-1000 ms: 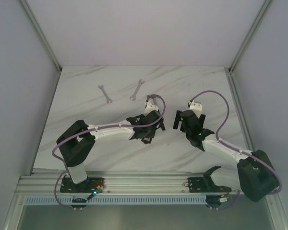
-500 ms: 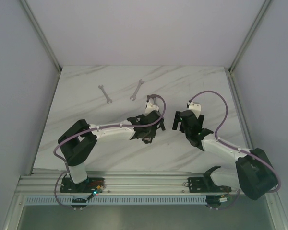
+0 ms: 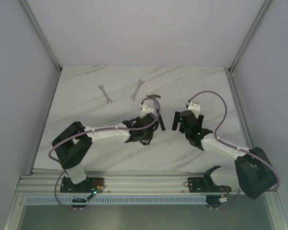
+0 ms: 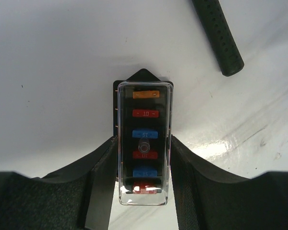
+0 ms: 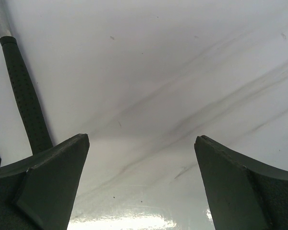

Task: Snap on the fuse box
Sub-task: Close the fuse box cover on the fuse box base.

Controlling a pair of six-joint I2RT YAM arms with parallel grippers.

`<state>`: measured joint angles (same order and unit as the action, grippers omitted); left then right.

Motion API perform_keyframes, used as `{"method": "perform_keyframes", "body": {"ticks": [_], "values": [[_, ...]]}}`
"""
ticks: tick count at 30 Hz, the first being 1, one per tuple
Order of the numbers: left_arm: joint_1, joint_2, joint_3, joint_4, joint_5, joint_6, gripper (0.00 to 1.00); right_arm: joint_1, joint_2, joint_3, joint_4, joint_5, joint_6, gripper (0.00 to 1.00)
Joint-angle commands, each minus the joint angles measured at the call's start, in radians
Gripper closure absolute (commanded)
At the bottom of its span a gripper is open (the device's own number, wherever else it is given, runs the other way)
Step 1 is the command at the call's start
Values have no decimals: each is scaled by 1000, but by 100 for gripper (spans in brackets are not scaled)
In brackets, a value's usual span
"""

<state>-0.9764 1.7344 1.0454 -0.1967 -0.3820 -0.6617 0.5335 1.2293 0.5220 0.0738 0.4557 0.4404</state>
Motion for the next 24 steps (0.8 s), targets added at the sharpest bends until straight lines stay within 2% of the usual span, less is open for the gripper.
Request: {"method": "perform_keyframes", "body": {"ticks": [1, 15, 19, 24], "values": [[-2, 25, -12, -49, 16, 4, 46, -4, 14, 18, 26, 5, -5, 0], [-45, 128, -82, -76, 46, -51, 62, -3, 38, 25, 28, -6, -8, 1], [-71, 180, -48, -151, 24, -63, 63, -3, 46, 27, 28, -8, -8, 1], [-75, 204, -53, -166, 36, -82, 64, -3, 50, 29, 27, -15, -10, 1]]}}
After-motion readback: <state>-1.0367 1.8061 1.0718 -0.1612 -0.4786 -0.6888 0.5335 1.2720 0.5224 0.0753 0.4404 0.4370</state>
